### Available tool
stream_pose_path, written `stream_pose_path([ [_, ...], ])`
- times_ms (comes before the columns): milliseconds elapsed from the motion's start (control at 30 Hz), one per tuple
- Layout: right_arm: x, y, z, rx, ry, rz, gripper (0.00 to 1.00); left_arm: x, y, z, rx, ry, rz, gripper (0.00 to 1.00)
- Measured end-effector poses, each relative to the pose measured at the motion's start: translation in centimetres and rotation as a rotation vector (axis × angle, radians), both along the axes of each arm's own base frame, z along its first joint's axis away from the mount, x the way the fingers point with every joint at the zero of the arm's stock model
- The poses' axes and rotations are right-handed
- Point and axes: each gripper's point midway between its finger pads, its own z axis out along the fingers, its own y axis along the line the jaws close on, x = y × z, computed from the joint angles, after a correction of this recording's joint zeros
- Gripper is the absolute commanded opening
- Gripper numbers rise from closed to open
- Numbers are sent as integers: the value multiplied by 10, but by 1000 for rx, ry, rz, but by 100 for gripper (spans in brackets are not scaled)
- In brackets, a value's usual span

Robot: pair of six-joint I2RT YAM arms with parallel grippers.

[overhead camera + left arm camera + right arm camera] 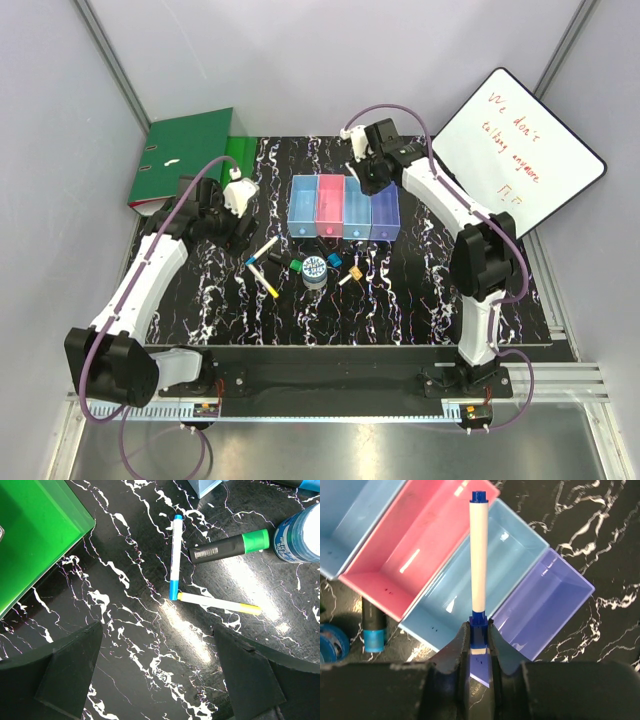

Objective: Sort the stationery into containers
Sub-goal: Place the pen in the storage box.

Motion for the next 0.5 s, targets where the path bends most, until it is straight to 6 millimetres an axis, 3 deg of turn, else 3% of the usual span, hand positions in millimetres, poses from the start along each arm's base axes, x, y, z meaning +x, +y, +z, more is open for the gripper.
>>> stream_pose_path([
  [267, 6, -8, -3, 72, 30, -143, 0, 1, 0, -7, 4, 25, 0, 99],
  [500, -8, -32, -44, 68, 146, -252, 0, 1, -1, -11, 7, 37, -4, 99],
])
